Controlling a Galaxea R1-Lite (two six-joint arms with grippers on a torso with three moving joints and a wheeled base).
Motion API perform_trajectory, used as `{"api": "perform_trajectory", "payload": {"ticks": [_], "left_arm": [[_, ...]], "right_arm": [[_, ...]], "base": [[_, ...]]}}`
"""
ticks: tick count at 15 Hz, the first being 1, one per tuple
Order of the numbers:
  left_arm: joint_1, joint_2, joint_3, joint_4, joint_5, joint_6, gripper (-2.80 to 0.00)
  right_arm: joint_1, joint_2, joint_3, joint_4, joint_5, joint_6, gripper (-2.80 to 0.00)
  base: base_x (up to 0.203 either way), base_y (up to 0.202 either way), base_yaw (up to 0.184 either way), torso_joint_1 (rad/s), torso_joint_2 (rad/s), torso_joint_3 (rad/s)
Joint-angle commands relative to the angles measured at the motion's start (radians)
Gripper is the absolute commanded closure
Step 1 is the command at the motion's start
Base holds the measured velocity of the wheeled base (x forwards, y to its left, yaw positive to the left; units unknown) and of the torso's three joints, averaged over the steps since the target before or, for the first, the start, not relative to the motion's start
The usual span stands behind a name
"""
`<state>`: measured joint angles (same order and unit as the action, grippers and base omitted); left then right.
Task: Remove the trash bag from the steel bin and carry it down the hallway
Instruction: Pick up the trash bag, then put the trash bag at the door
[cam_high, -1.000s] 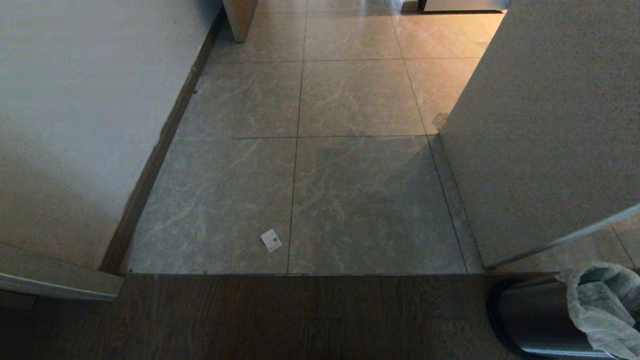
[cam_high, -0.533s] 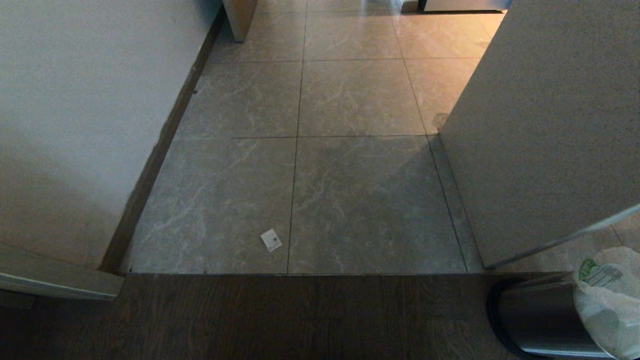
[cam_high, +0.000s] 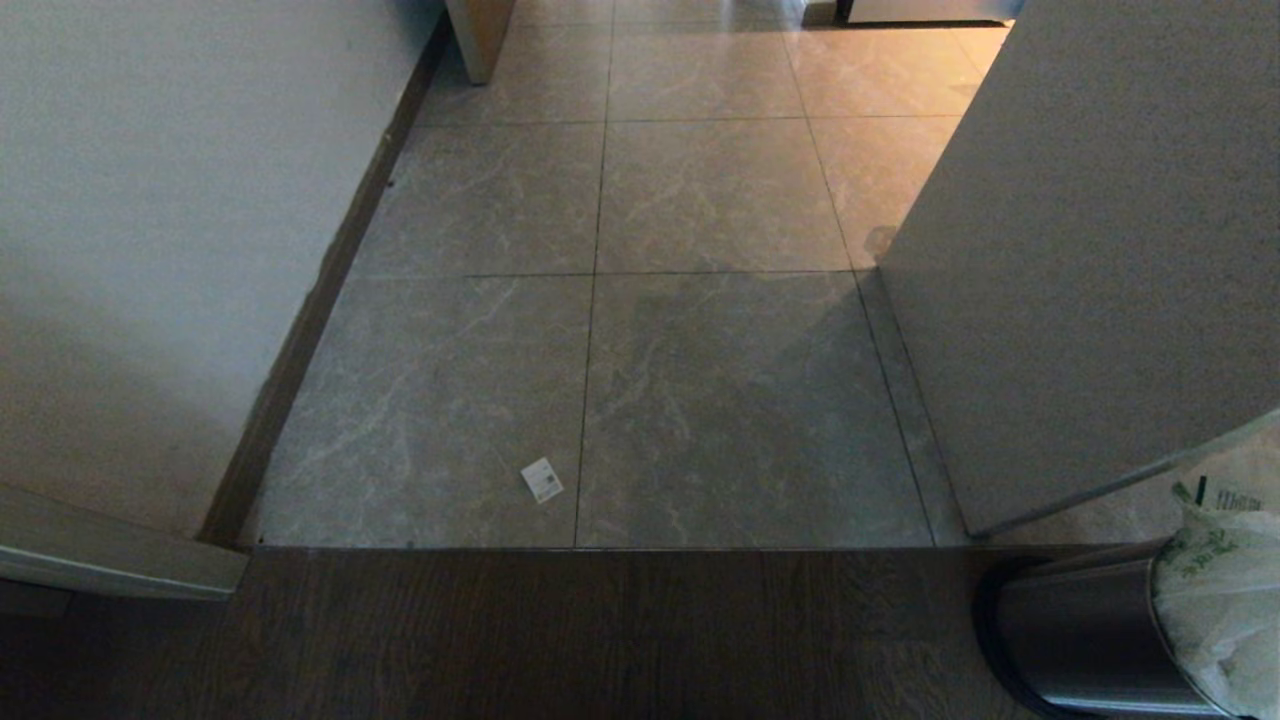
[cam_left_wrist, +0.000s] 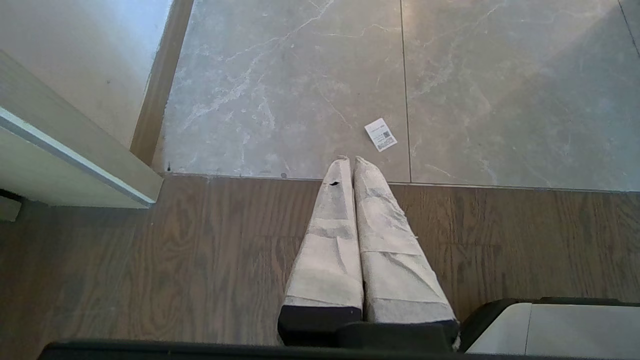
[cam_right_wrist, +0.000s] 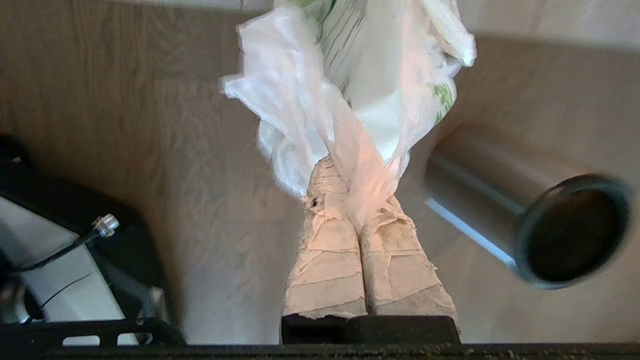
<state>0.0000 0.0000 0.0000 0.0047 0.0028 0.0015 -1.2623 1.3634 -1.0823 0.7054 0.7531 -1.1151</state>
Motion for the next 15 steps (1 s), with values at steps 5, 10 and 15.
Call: {"api": "perform_trajectory", "payload": {"ticks": [5, 10, 15], "left_arm": [[0.0, 0.0, 0.0, 0.0, 0.0, 0.0, 0.0], [0.0, 0.0, 0.0, 0.0, 0.0, 0.0, 0.0], [0.0, 0.0, 0.0, 0.0, 0.0, 0.0, 0.0]], "right_arm": [[0.003, -0.203, -0.083, 0.132, 0.102, -0.029, 0.0], [0.202, -0.287, -0.095, 0.206, 0.148, 0.03, 0.0], [0.674, -0.331, 0.015, -0.029, 0.035, 0.449, 0.0]], "base": [[0.0, 0.0, 0.0, 0.0, 0.0, 0.0], [0.0, 0.0, 0.0, 0.0, 0.0, 0.0], [0.0, 0.0, 0.0, 0.0, 0.0, 0.0]]}}
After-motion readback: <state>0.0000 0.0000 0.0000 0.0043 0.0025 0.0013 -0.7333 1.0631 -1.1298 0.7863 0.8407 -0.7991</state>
